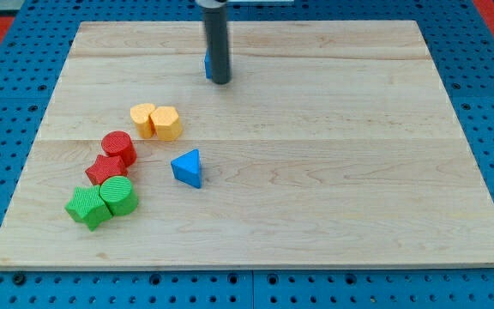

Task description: Slide yellow hexagon into blue cube

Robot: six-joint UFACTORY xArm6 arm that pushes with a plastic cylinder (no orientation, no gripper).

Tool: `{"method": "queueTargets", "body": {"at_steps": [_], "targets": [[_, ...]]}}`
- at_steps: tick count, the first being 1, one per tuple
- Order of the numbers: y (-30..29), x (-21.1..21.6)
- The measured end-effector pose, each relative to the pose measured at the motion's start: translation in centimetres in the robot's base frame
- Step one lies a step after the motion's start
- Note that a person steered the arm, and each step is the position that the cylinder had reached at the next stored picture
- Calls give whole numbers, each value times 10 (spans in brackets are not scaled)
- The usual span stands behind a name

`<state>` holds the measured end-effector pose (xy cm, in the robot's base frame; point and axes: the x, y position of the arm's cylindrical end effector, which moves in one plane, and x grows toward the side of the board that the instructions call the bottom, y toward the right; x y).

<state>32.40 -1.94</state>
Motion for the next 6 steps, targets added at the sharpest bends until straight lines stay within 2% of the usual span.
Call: {"method": "queueTargets", "body": {"at_steps": [1, 2, 3, 4, 5, 6], "targets": [[41, 15], [41, 77], [-5, 129], [-71, 135], [-115, 106], [-101, 70]]}}
